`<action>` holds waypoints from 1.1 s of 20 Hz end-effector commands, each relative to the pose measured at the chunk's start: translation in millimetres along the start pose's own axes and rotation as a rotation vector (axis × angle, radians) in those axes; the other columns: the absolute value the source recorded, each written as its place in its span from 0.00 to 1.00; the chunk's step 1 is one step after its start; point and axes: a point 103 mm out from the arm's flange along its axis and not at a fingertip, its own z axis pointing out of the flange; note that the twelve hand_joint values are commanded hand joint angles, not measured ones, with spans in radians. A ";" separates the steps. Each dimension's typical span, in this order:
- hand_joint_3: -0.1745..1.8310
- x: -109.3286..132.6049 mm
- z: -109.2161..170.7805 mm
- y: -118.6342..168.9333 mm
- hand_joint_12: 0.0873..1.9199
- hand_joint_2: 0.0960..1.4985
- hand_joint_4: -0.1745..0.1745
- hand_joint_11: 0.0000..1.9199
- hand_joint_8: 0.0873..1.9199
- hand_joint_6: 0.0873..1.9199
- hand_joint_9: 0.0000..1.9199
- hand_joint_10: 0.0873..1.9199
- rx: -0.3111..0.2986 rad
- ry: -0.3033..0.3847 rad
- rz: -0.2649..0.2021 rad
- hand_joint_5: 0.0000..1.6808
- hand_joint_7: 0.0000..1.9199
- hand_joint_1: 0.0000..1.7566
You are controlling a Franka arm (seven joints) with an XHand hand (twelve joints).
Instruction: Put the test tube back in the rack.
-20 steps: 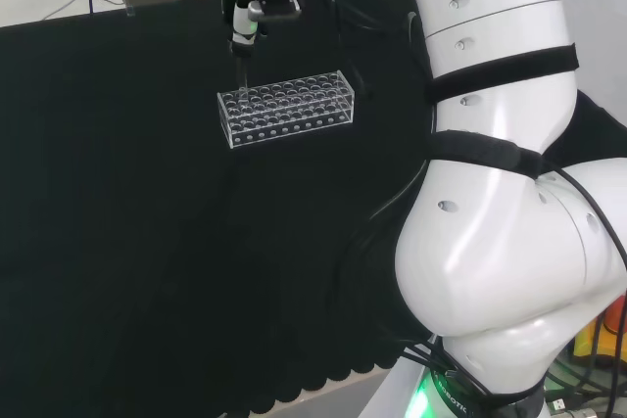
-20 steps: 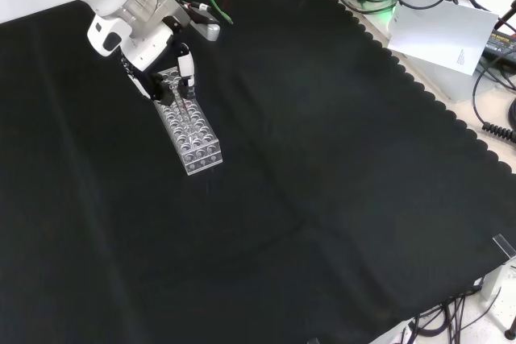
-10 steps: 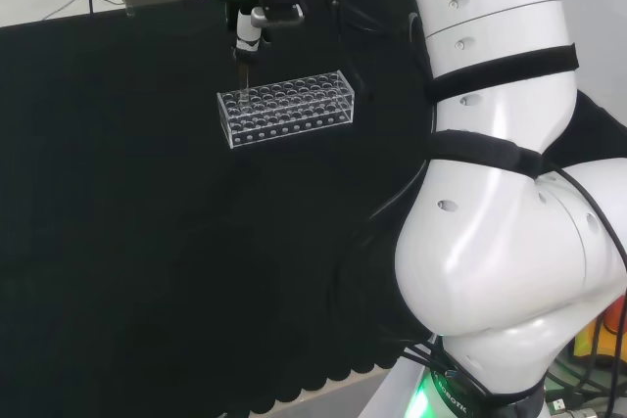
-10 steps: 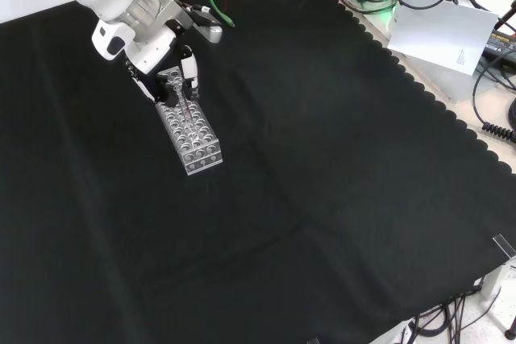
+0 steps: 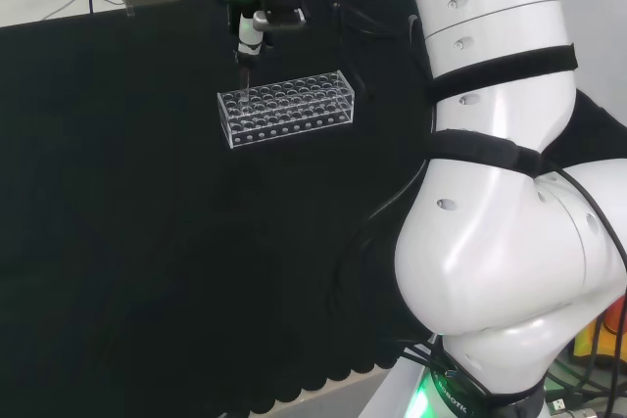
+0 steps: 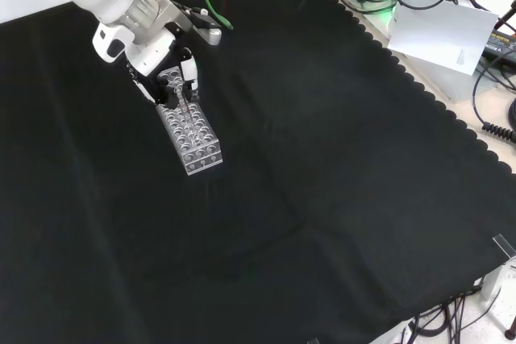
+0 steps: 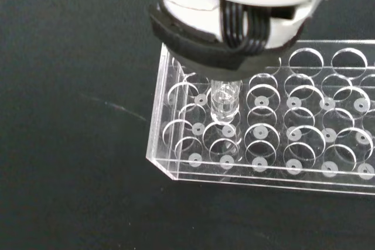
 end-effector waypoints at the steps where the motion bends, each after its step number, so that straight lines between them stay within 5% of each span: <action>1: 0.40 -0.7 5.1 3.6 0.45 0.37 0.00 0.63 0.31 0.23 0.74 0.05 0.016 -0.012 -0.005 0.79 0.73 0.82; 22: 0.40 17.4 38.7 18.0 0.45 0.38 0.00 0.63 0.31 0.23 0.74 0.05 0.050 -0.010 -0.023 0.80 0.73 0.82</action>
